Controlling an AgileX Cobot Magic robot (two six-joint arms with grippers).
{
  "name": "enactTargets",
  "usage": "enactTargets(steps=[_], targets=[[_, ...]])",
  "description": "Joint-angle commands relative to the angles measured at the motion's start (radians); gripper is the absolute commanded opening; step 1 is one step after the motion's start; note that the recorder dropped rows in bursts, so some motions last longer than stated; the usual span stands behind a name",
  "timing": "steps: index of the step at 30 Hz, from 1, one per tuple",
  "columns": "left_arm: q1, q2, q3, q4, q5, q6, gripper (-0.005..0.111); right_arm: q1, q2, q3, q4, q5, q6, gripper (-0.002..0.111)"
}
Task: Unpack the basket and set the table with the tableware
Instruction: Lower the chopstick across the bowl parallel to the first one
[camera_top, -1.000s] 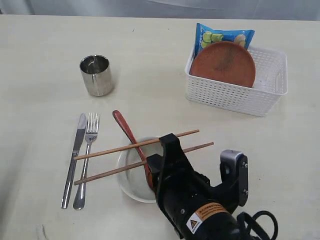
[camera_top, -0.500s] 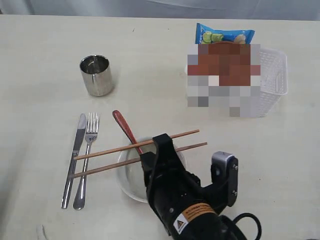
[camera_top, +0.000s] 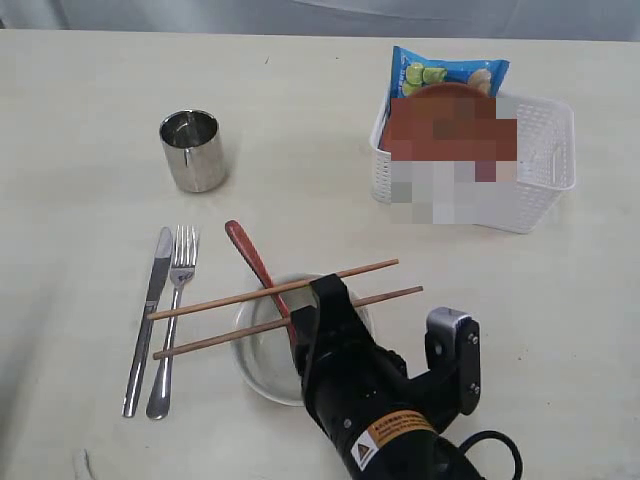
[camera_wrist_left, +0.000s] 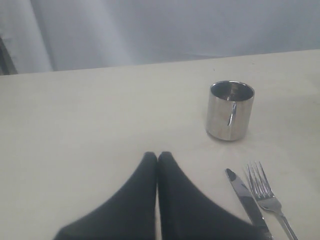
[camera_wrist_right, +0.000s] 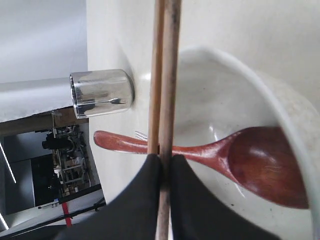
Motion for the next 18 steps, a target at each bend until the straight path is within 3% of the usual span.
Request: enactTargets(steps=[1,11,16,18], targets=[[-0.006,-0.002,0.002,0.0,-0.009,-0.003,0.0,0.004,-0.008,0.003,0.006,-0.003,-0.005,0.0],[-0.006,-0.002,0.002,0.0,-0.009,-0.003,0.0,0.004,0.001,0.003,-0.017,-0.01,-0.016,0.002],[-0.006,-0.002,0.002,0.0,-0.009,-0.003,0.0,0.004,0.01,0.003,-0.024,-0.011,0.007,0.032],[-0.006,-0.002,0.002,0.0,-0.009,-0.003,0.0,0.004,0.01,0.003,-0.024,-0.011,0.014,0.038]])
